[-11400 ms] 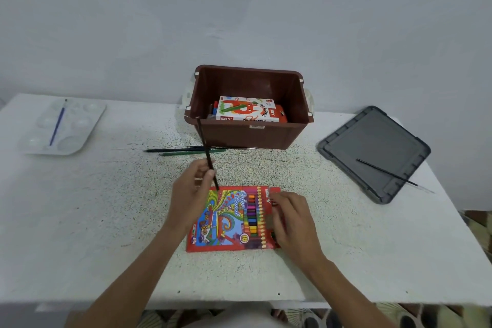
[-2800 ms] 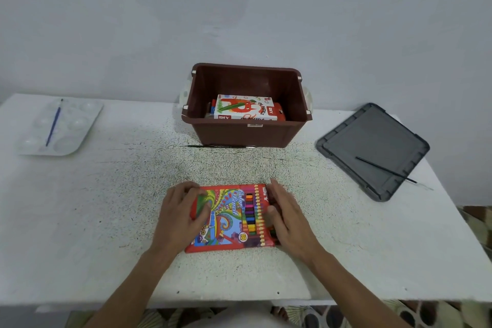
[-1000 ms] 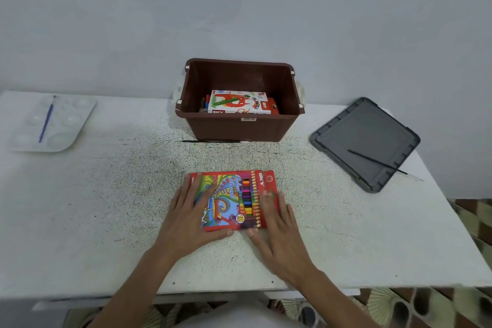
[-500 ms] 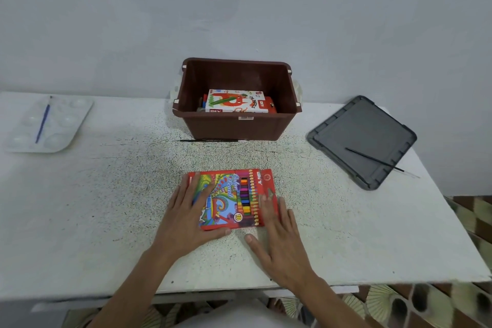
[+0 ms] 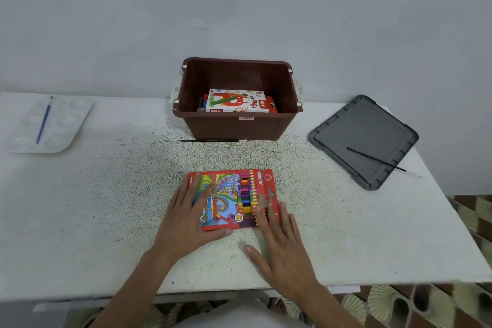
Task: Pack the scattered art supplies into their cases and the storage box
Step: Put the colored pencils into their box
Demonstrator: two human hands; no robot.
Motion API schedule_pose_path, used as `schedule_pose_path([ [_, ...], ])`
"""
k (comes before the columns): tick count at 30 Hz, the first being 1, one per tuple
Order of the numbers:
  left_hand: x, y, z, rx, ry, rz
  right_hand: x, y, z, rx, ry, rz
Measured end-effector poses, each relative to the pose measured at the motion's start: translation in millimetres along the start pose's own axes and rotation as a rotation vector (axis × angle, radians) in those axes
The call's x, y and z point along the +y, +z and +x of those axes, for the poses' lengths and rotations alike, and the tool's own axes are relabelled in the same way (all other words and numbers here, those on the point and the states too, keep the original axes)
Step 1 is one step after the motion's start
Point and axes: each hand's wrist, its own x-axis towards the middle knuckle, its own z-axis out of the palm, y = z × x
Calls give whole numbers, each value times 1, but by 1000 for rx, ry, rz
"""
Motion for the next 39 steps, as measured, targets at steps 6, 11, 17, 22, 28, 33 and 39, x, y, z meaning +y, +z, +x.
schedule_pose_path([
  [6,0,0,0,2,-1,-8,3,2,0,28,13,13],
  [11,0,0,-1,14,10,3,-2,8,0,14,8,-28],
  [17,0,1,-1,22,13,-10,2,-3,5,58,-23,257],
  [22,-1,1,-1,19,12,-11,2,-23,32,232,337,891],
  [28,-1,1,-2,27,20,-38,8,-36,63,280,646,1387],
  [33,-1,1,-2,30,25,-30,-3,-33,61,259,571,1335],
  [39,-1,2,-2,26,21,-43,-21,-21,54,165,424,1248],
])
